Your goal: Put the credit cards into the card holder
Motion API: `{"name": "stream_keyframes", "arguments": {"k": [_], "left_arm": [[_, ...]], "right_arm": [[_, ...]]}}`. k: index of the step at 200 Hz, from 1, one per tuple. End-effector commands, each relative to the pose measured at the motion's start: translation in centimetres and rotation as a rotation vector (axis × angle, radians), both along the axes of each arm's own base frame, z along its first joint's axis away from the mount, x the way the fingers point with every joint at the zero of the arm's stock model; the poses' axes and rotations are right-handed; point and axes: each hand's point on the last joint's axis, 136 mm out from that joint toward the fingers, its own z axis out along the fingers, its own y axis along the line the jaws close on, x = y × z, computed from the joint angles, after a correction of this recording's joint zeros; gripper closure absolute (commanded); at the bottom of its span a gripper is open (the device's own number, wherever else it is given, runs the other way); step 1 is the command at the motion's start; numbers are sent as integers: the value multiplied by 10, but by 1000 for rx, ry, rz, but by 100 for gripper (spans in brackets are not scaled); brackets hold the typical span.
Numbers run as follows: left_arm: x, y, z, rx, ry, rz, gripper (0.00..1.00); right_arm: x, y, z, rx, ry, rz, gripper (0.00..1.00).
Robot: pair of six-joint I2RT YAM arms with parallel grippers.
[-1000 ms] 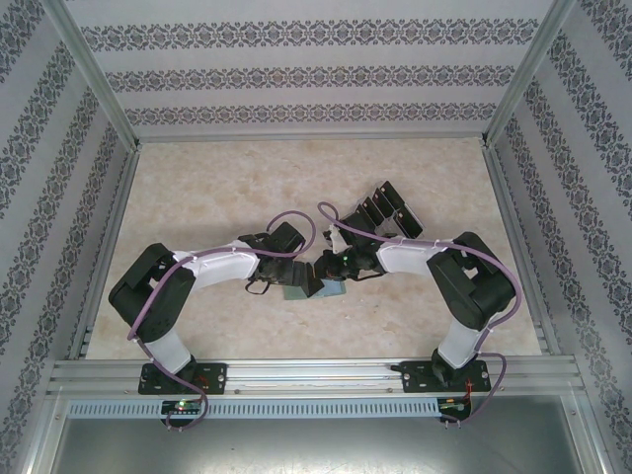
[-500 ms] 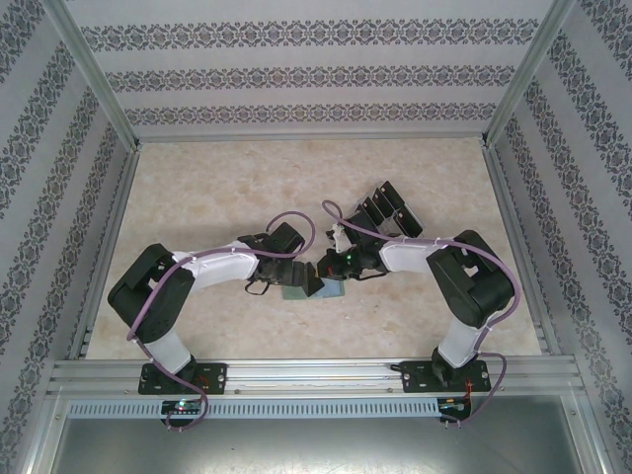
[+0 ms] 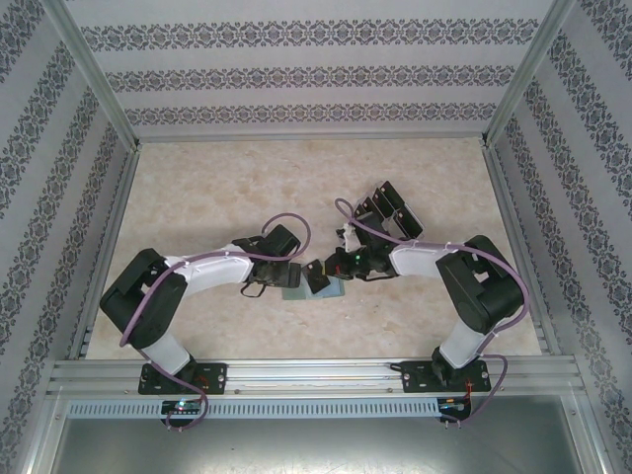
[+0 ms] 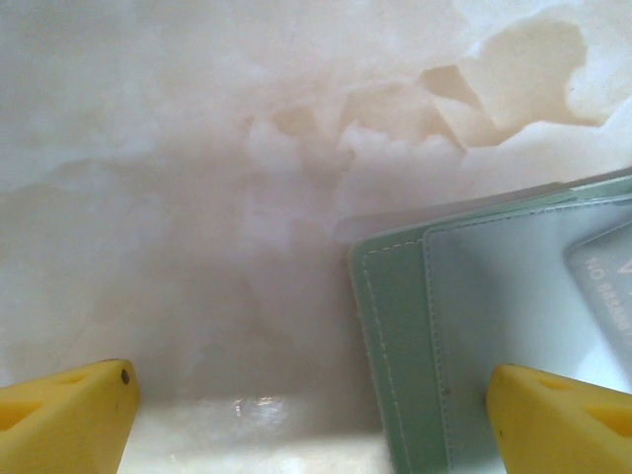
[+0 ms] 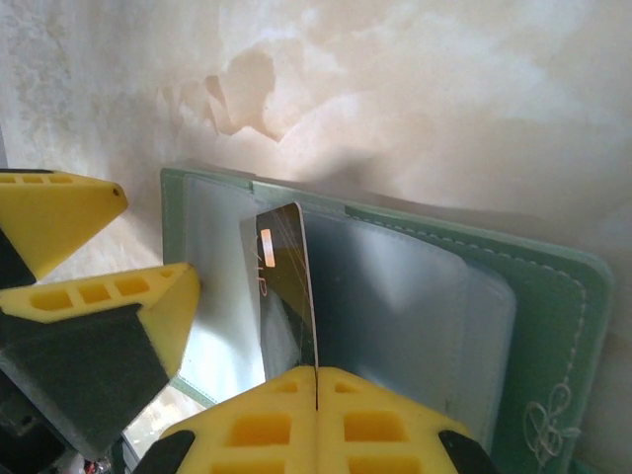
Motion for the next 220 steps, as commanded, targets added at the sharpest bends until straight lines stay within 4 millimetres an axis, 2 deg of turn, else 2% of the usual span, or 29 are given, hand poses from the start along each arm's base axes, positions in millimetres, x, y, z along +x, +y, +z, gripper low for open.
{"name": "stream_keyframes", "arguments": {"k": [1, 30, 83, 164, 220], "left_arm": [[-3, 14, 8, 29, -8, 19, 8], [-3, 16, 13, 25, -17, 17, 8], [-11, 21, 6, 30, 3, 8, 8], [-20, 26, -5, 38, 30, 12, 8], [-24, 28, -12, 37, 41, 16, 8]], "right_arm": [[2, -3, 4, 34, 3, -63, 100], [3, -7, 0, 29, -9, -132, 100], [5, -16, -2, -9, -48, -220, 100], [3, -11, -13, -26, -50, -250, 100], [-5, -12, -13, -35, -61, -269, 100]]}}
